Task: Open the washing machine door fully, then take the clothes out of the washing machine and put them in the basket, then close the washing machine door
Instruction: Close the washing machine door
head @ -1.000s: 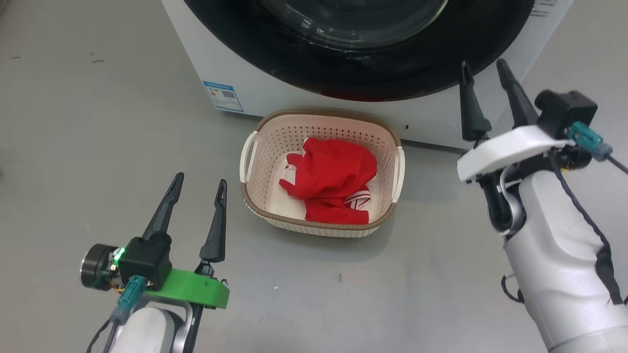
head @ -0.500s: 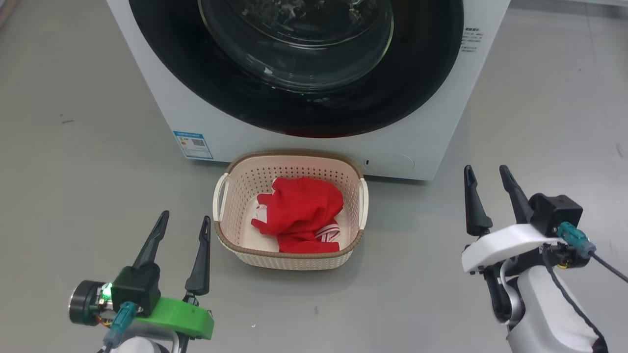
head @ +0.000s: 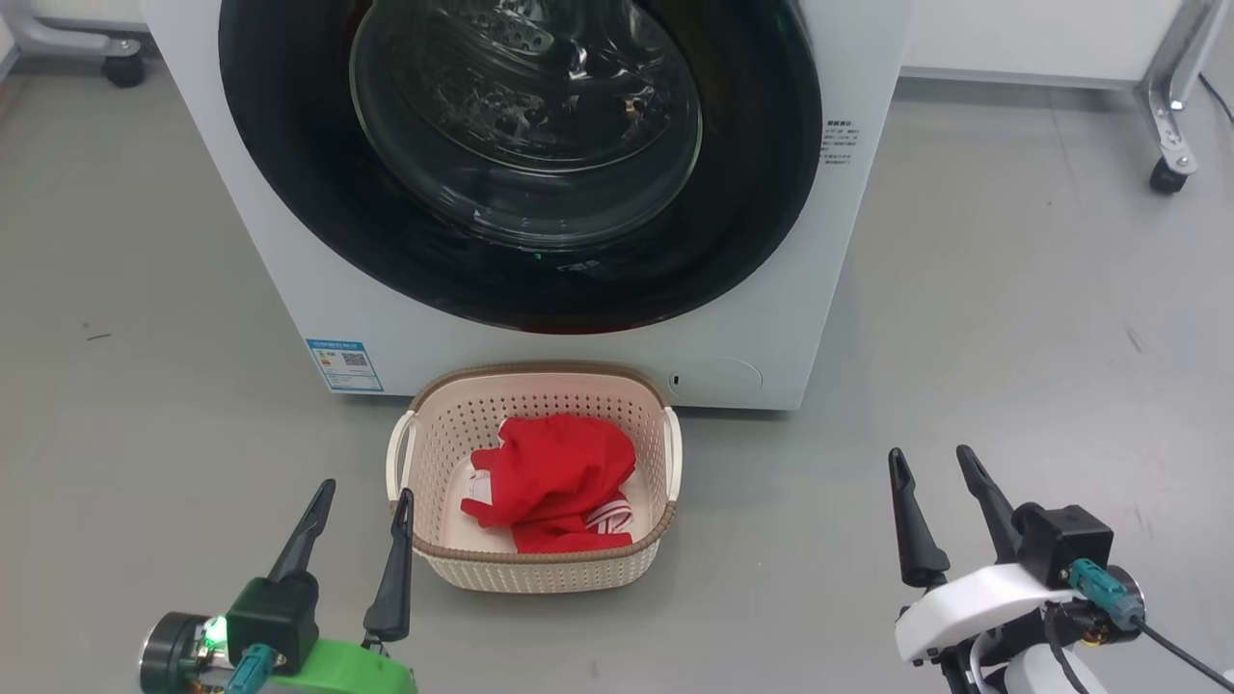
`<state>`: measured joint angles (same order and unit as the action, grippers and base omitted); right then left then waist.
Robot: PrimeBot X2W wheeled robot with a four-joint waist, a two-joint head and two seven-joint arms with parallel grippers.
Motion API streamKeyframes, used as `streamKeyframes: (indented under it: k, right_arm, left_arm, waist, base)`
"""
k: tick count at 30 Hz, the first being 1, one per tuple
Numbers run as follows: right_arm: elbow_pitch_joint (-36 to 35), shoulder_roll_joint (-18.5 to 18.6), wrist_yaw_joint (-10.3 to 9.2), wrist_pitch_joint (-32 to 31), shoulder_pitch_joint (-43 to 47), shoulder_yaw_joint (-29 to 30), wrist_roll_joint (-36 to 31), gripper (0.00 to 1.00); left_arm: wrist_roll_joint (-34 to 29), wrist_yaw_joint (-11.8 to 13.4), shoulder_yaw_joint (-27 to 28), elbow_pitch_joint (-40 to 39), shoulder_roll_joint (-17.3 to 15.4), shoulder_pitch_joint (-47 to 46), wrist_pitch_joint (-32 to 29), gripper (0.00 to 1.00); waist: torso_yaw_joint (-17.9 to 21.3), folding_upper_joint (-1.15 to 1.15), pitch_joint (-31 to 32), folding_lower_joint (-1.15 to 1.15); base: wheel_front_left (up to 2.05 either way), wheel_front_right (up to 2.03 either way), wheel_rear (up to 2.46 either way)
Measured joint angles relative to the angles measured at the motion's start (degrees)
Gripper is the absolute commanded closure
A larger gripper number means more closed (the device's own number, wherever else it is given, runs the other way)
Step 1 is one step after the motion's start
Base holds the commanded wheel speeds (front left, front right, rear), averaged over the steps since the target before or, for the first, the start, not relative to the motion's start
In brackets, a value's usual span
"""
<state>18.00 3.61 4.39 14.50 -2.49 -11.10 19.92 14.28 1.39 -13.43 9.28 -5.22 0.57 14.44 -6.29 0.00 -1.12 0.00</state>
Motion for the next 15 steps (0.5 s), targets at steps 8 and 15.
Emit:
streamKeyframes:
  k: [8,15]
  right_arm:
    - [-3.4,-0.1,-1.00,0.0,4.6,-0.1,-0.9,0.00]
    - [-5.5,-0.3,-1.58,0.0,6.5,0.2,-1.2,0.00]
  left_arm:
    - [0.0,0.0,0.0,-0.3,-0.1,1.4,0.0,0.00]
    - [0.1,0.0,0.0,-0.5,-0.1,2.0,0.0,0.00]
  waist:
    - [0.9,0.00,1.5,0.00]
    - [1.3,0.00,1.9,0.00]
  base:
    - [0.00,0.00,0.00]
    - [0.00,0.00,0.00]
